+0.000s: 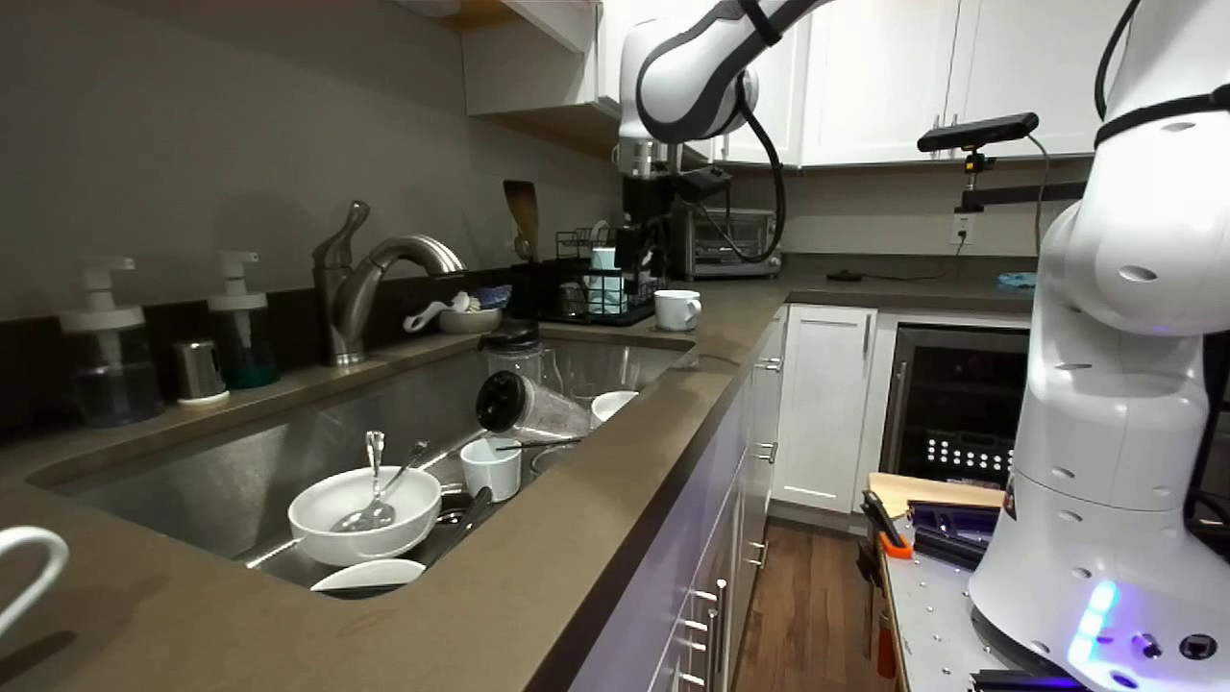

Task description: Empty the mug into the sink

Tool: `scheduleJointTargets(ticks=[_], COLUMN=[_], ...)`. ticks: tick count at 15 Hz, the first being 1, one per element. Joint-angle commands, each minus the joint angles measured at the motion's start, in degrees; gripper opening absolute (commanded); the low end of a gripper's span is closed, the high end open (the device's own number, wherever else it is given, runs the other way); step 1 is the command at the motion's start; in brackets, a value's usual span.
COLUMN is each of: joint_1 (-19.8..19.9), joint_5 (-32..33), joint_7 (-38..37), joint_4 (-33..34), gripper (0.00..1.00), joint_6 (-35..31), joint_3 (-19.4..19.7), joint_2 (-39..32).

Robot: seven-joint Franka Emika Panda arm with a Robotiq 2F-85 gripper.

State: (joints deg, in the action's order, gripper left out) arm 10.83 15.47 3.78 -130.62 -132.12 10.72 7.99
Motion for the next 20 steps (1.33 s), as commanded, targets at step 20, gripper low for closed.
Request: scheduleJointTargets(ticks=[20], joint_1=[7.94], joint_5=[-9.41], joint_7=[-19.52], joint_4=[19.51], gripper=[1.0], joint_6=[12.16], joint_3=[9.65], joint_2=[-11.92])
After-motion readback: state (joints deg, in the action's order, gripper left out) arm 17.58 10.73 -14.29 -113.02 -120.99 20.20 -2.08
